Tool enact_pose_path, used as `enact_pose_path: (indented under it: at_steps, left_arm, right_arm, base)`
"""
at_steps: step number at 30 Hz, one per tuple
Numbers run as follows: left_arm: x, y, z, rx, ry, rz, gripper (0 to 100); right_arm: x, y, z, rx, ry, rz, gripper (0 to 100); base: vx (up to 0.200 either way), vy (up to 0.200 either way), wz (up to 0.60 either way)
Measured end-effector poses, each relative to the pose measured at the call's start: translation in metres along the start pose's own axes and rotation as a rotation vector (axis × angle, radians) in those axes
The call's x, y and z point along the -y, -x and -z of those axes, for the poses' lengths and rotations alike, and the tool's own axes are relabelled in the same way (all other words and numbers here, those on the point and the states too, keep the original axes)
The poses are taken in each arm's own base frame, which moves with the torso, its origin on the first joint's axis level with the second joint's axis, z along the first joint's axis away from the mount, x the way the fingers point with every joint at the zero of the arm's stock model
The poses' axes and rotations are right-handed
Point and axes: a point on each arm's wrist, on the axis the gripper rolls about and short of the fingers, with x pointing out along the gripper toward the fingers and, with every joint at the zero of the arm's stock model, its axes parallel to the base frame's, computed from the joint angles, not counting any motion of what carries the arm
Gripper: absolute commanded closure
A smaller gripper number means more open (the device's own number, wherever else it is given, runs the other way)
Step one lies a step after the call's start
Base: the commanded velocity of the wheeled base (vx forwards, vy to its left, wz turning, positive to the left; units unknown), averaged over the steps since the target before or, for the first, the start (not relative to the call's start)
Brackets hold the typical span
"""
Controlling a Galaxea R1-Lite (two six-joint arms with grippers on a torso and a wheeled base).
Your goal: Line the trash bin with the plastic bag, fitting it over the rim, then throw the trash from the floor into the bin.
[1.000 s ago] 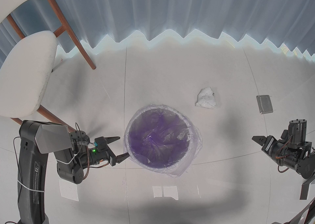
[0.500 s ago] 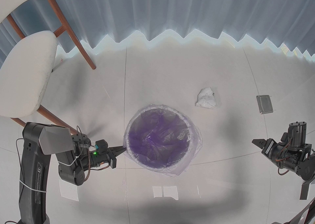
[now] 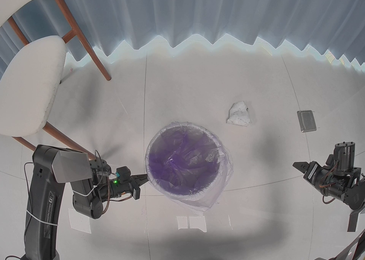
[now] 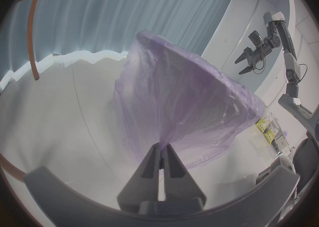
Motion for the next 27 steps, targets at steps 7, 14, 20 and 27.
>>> enact_pose_path:
  at_steps: [7,14,20,27]
  left_arm:
    - [0.000,0.006,-0.001,-0.009,0.008,-0.004,0]
    - [0.012,0.039,-0.016,-0.048,0.051,-0.001,0]
    - [0.018,0.086,-0.049,-0.037,0.067,-0.028,0]
    - [0.034,0.142,-0.086,-0.005,0.079,-0.083,0]
  right_arm:
    - [0.000,0.000,0.000,0.000,-0.001,0.001,0]
    - [0.003,0.001,0.003,-0.008,-0.003,0.011,0]
    - [0.007,0.004,0.008,-0.024,-0.003,0.026,0]
    - [0.008,0.006,0.010,-0.019,-0.001,0.017,0]
  base:
    - [0.000,0.000,0.00]
    - [0.000,0.000,0.00]
    - [0.000,0.000,0.00]
    - [0.000,0.000,0.00]
